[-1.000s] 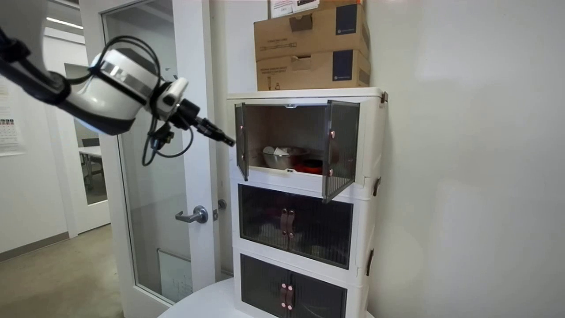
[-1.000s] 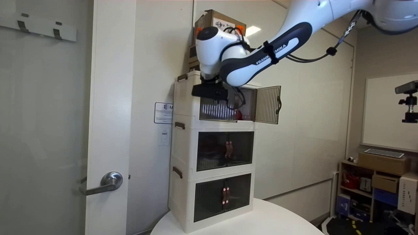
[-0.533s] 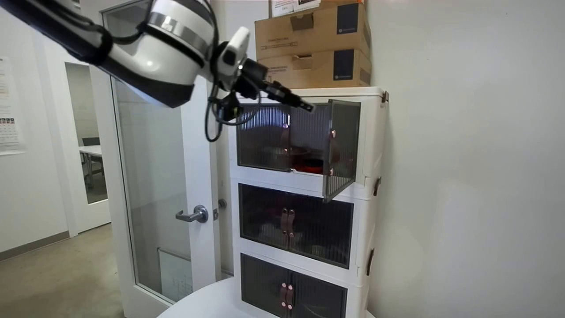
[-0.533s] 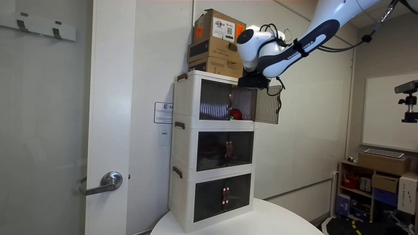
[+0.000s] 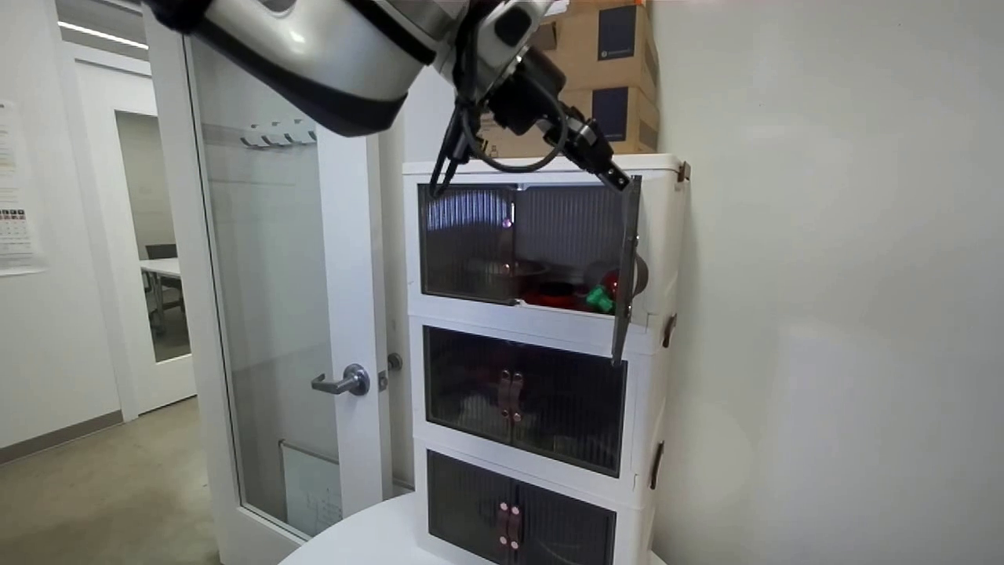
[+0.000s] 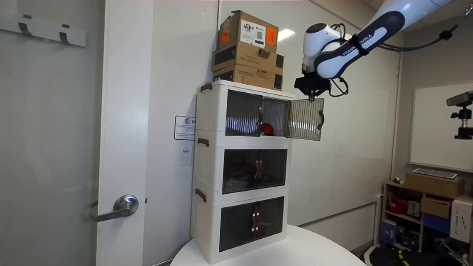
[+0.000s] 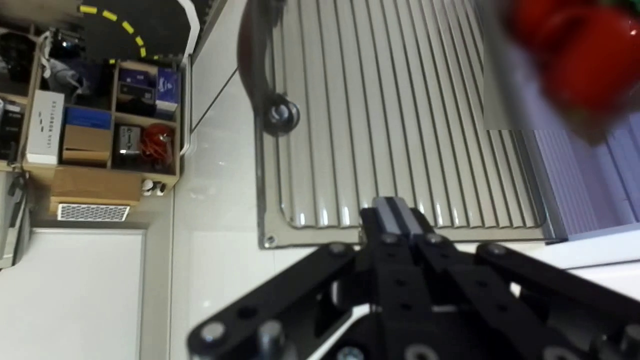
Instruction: Close the top cabinet doors
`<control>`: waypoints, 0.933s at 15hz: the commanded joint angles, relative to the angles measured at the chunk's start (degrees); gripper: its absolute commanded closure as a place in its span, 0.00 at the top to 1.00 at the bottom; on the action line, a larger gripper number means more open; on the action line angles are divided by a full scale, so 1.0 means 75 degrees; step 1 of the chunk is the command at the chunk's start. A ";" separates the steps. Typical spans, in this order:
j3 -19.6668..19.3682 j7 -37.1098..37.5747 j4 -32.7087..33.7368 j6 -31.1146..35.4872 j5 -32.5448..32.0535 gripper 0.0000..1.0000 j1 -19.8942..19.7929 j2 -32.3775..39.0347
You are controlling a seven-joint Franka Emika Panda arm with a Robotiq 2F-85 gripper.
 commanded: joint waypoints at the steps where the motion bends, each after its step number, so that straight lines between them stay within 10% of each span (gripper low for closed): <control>1: 0.0125 -0.2102 -0.0784 0.0081 0.2046 0.00 -0.0201 -0.0958; 8: -0.0166 -0.6046 -0.0343 -0.2459 0.5738 0.00 -0.0123 -0.1836; 14: -0.0411 -0.6971 0.0470 -0.5307 0.4183 0.00 -0.0308 -0.1757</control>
